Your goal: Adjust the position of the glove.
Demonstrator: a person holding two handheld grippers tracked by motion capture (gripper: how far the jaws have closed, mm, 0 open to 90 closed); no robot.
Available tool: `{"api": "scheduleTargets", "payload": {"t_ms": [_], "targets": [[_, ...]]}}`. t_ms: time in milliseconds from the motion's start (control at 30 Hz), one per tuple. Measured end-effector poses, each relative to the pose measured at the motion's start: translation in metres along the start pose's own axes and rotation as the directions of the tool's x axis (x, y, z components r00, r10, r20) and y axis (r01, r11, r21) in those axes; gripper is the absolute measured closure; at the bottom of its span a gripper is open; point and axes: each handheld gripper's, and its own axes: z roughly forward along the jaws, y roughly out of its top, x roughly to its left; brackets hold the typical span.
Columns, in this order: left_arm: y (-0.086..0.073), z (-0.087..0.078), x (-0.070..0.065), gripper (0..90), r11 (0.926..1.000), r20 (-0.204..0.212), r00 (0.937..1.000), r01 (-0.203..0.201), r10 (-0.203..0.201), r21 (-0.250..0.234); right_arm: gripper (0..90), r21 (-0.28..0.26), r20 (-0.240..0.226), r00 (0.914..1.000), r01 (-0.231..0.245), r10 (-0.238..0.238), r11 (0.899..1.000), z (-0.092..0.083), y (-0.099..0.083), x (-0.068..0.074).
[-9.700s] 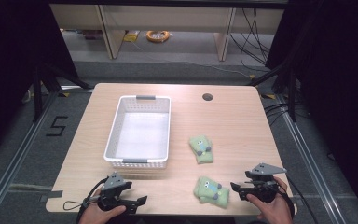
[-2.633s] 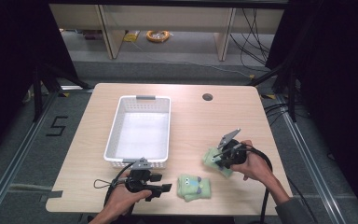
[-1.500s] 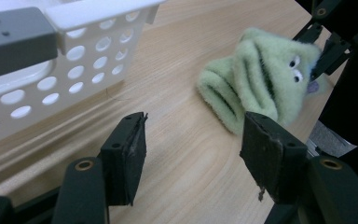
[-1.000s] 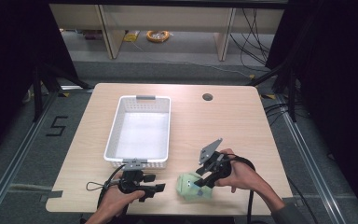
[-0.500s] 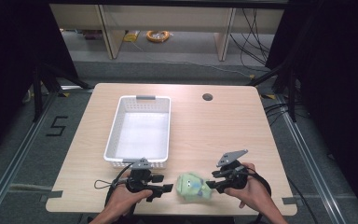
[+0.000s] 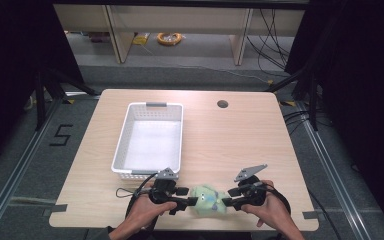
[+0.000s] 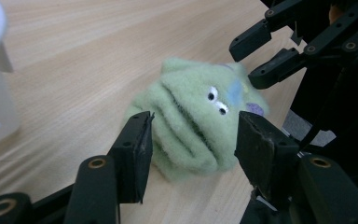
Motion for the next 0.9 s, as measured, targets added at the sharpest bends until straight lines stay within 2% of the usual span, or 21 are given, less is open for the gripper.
{"api": "scheduleTargets", "payload": {"t_ms": [100,133,167,200,233,267,300,333,400,433,467,500,567,600,633,700,800,833,867,900], "targets": [[-0.002,0.004,-0.001,47.5,0.9997,-0.006,1.0,0.005,-0.005,0.023,63.0,-0.005,-0.043,0.9985,0.033,-0.033,0.999,0.007,0.0,-0.004],[-0.003,0.006,-0.002,48.2,0.9996,-0.003,0.9999,0.012,-0.012,0.024,64.1,-0.002,-0.036,0.9989,0.029,-0.029,1.0,0.007,0.0,-0.004],[-0.004,0.007,-0.001,49.3,0.9993,0.015,0.9998,0.012,-0.012,0.037,65.7,-0.006,-0.06,0.997,0.048,-0.048,0.999,0.009,0.001,-0.005],[-0.005,0.008,-0.001,50.0,0.9991,0.008,0.9999,0.01,-0.01,0.041,67.6,-0.006,-0.06,0.9977,0.032,-0.032,0.999,0.01,0.001,-0.004],[-0.005,0.009,-0.001,50.7,0.9985,-0.006,0.9999,0.01,-0.01,0.054,70.0,0.002,-0.06,0.9975,0.036,-0.036,0.999,0.009,0.001,-0.005],[-0.006,0.011,0.001,51.8,0.9985,0.013,0.9998,0.012,-0.013,0.053,73.3,0.004,-0.059,0.9976,0.038,-0.038,0.999,0.01,0.001,-0.005],[-0.007,0.012,0.0,53.8,0.999,-0.001,0.9998,0.019,-0.019,0.04,76.8,0.006,-0.06,0.9971,0.046,-0.046,0.999,0.009,0.001,-0.005],[-0.006,0.012,0.001,55.9,0.9985,0.02,0.9996,0.021,-0.023,0.051,79.8,0.0,-0.056,0.9969,0.055,-0.054,0.999,0.01,0.001,-0.005],[-0.007,0.012,0.001,62.2,0.9987,0.013,0.9998,0.015,-0.016,0.048,82.3,0.003,-0.039,0.9972,0.064,-0.064,0.998,0.008,0.001,-0.005],[-0.008,0.012,0.0,67.2,0.9994,0.002,1.0,0.007,-0.007,0.034,83.1,0.008,-0.032,0.997,0.071,-0.071,0.997,0.008,0.002,-0.004],[-0.007,0.011,0.001,71.9,0.9989,0.012,0.9999,-0.003,0.002,0.046,83.6,0.007,-0.03,0.9965,0.078,-0.078,0.997,0.008,0.002,-0.004],[-0.008,0.012,0.0,76.5,0.9992,0.001,0.9999,-0.013,0.013,0.039,84.0,0.006,-0.028,0.9956,0.09,-0.09,0.996,0.007,0.002,-0.003],[-0.008,0.011,-0.002,81.0,0.999,0.002,0.9997,-0.023,0.023,0.039,84.5,-0.002,-0.04,0.993,0.111,-0.111,0.994,0.005,0.005,-0.002],[-0.008,0.009,-0.003,82.1,0.9987,-0.007,0.9994,-0.034,0.035,0.039,84.5,0.001,-0.021,0.9936,0.111,-0.111,0.994,0.002,0.006,0.0],[-0.008,0.008,-0.003,82.7,0.9988,0.005,0.9994,-0.034,0.033,0.036,84.6,-0.002,-0.014,0.994,0.108,-0.108,0.994,-0.001,0.008,0.002],[-0.007,0.005,-0.007,83.2,0.9991,0.004,0.9993,-0.037,0.037,0.021,84.6,-0.02,-0.004,0.9912,0.132,-0.132,0.991,-0.005,0.013,0.002],[-0.006,0.0,-0.008,83.3,0.9993,0.014,0.9992,-0.037,0.037,0.006,84.6,-0.003,0.01,0.9907,0.135,-0.135,0.991,-0.01,0.022,0.002],[-0.007,-0.001,-0.009,83.3,0.9994,0.005,0.9994,-0.034,0.034,-0.002,84.5,0.001,-0.004,0.9934,0.115,-0.115,0.993,-0.01,0.023,0.004],[-0.007,0.0,-0.007,83.2,0.9996,0.016,0.9995,-0.029,0.029,0.003,84.5,-0.006,0.0,0.9923,0.124,-0.124,0.992,-0.009,0.024,0.003],[-0.008,0.002,-0.005,82.9,0.9997,0.006,0.9997,-0.022,0.022,0.003,84.5,0.01,-0.008,0.9908,0.135,-0.135,0.991,-0.009,0.025,0.001]]}}
